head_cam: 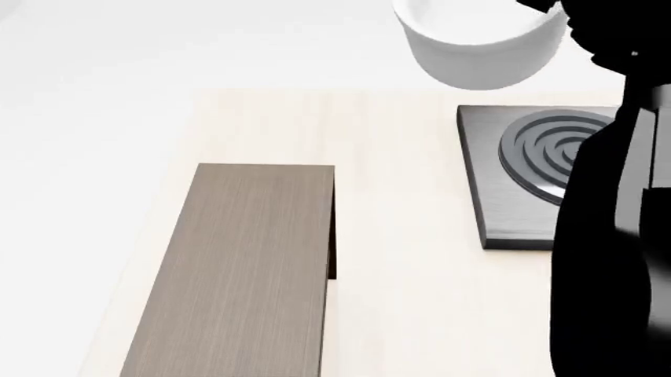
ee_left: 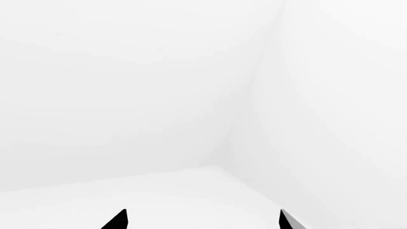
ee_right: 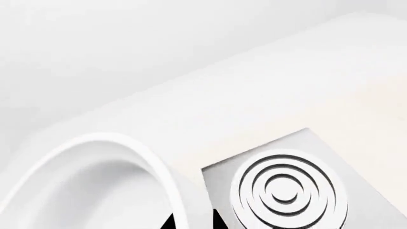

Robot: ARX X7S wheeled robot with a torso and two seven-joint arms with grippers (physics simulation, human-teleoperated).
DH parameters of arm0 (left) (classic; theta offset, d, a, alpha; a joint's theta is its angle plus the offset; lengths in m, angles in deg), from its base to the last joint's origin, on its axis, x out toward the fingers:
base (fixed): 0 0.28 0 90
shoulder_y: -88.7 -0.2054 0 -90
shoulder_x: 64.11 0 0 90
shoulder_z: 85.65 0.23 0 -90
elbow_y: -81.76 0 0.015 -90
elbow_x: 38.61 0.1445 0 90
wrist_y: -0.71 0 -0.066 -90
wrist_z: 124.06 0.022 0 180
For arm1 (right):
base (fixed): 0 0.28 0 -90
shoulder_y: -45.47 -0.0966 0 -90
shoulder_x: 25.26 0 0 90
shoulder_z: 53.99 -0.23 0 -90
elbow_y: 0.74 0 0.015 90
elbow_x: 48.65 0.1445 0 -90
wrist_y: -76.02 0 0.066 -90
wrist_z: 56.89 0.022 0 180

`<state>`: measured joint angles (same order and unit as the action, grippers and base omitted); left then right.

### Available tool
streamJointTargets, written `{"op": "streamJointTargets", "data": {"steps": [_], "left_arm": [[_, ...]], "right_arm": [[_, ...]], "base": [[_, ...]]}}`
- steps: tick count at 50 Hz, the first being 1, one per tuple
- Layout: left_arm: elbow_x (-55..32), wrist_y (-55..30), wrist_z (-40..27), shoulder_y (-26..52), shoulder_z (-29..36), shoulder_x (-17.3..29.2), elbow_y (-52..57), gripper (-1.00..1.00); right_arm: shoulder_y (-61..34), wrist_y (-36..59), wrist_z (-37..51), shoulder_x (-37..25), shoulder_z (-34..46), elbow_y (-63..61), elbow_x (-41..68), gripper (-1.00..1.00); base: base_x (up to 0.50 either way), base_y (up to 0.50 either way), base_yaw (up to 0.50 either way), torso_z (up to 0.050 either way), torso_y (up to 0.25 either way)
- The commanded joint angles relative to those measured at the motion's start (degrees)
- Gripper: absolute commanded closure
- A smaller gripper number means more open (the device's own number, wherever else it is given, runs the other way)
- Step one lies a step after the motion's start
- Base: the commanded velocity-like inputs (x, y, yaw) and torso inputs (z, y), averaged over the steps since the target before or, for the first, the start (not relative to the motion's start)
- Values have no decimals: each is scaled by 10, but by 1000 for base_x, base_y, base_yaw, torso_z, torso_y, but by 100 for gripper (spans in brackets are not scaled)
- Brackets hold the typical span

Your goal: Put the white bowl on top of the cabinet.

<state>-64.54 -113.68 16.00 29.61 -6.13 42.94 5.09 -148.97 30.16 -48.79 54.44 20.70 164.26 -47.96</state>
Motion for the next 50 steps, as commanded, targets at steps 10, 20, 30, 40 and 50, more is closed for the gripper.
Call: {"op": "streamJointTargets", "data": {"steps": [10, 20, 30, 40, 50], "left_arm": [[-2, 3, -1, 1, 3, 2, -3, -100], [-2, 5, 0, 0, 6, 1, -6, -100], [-1, 9, -1, -2, 8, 2, -8, -100], [-3, 6, -3, -2, 10, 3, -5, -100], [-6, 4, -5, -2, 8, 6, -2, -100]], "right_arm": [[2, 23, -102, 35, 0, -12, 5, 100], [107, 177, -137, 74, 27, -258, 14, 100], [155, 236, -155, 85, 55, -357, 28, 100], [200, 335, -144, 98, 85, -524, 66, 100], [236, 385, -125, 94, 96, -602, 119, 100]], "base": [[0, 0, 0, 0, 1], [0, 0, 0, 0, 1], [0, 0, 0, 0, 1], [0, 0, 0, 1, 1], [0, 0, 0, 0, 1]]}}
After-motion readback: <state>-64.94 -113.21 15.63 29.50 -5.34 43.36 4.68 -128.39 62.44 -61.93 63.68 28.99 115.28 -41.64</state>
